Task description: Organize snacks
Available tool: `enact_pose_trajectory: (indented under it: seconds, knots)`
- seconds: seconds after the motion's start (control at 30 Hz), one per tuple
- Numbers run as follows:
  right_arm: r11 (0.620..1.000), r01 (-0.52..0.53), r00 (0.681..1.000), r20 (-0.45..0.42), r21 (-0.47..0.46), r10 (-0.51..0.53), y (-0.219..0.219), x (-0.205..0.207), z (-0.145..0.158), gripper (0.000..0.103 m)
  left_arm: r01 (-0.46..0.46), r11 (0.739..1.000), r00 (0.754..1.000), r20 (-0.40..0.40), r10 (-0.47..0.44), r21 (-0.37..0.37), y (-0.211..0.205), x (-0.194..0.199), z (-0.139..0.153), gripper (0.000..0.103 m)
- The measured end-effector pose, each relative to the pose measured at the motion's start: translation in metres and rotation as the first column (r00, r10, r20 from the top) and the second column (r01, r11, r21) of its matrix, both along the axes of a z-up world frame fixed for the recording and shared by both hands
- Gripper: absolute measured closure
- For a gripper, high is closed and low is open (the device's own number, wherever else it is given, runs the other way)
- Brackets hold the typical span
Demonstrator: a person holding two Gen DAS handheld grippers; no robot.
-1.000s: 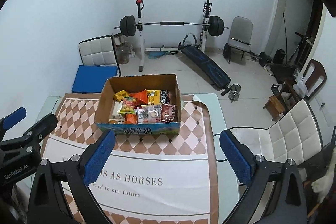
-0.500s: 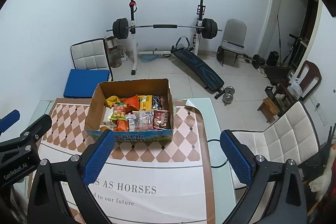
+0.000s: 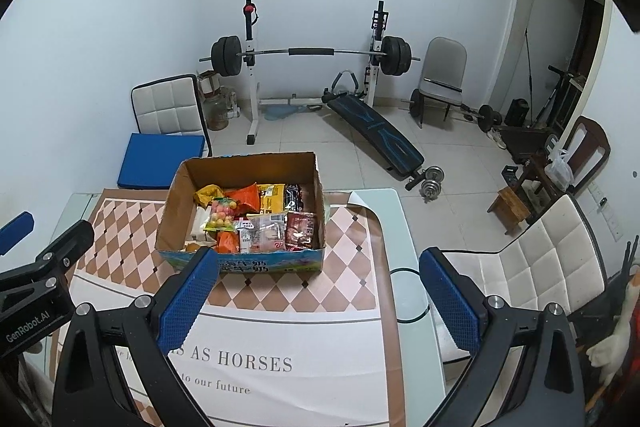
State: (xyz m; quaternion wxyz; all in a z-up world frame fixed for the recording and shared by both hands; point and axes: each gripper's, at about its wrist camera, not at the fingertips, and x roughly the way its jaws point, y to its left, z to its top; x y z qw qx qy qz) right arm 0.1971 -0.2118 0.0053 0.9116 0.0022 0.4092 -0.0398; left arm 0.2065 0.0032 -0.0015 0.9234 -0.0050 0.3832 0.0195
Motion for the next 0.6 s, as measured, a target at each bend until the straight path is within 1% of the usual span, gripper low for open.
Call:
enact_pose_trajectory:
  seconds: [0.6]
  knots:
    - [1.000, -0.010, 1.000, 0.012, 0.004, 0.010, -0.0058, -0.0002, 0.0056, 0.001, -0.004, 1.000, 1.000, 0.000, 0.004, 0.003, -0.0004, -0.0012, -0.0034, 0.000]
